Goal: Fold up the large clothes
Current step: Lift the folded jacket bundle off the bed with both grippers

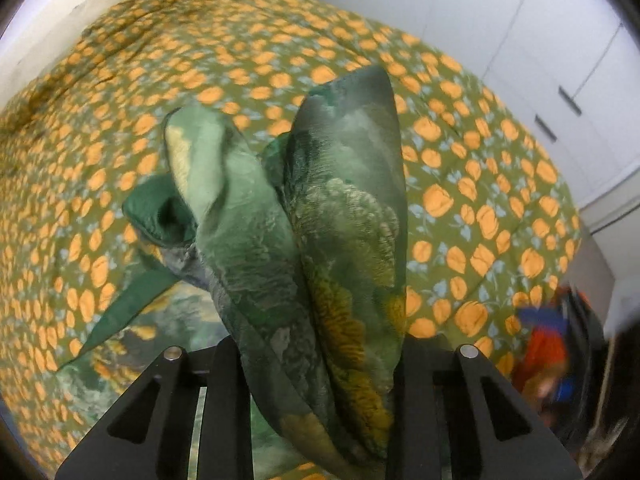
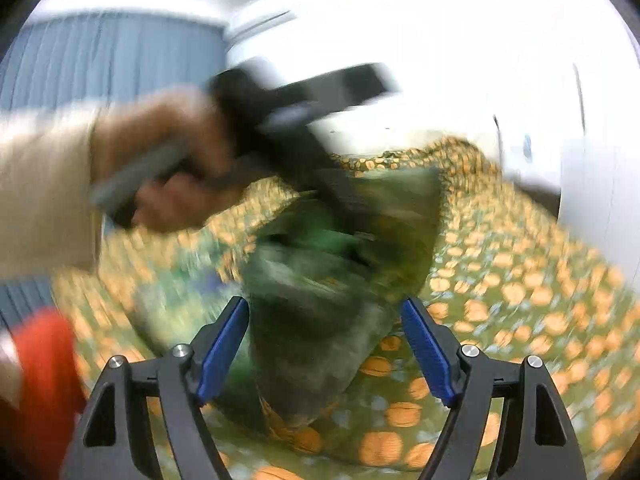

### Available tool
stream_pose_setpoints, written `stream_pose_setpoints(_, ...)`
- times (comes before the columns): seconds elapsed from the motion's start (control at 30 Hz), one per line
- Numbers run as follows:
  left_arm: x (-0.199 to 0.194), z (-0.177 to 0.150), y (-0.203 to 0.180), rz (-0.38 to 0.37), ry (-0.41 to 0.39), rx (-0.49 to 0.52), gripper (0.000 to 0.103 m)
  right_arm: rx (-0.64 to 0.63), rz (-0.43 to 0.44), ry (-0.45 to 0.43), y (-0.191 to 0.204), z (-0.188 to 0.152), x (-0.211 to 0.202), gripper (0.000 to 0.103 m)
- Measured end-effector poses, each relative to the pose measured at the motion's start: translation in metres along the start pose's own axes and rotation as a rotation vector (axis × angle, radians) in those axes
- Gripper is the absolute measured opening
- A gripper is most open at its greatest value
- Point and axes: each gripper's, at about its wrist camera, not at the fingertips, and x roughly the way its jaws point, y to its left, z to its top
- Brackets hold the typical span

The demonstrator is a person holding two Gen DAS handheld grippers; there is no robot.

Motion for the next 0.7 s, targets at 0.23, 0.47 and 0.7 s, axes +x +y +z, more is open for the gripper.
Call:
stream_pose_setpoints(0.23,-0.041,-0.044,0.065,-0.036,-0.081,-0.088,0.027,0.419,0.160,0.215,-0.073,0.014,0.082,0.076)
stream_pose_setpoints(0.47,-0.056,-0.111,0.145,-0.083,-0.131,-0.298,0.027,0.328,0.417,0.330,-0.010,0.043,0.173,0.048)
stream_pose_setpoints(0.7,-0.038,-0.196,0.215,-0.078,-0.121,-0.457,0.027,0.150,0.423,0.499,0.073,0.022,0.238,0.044)
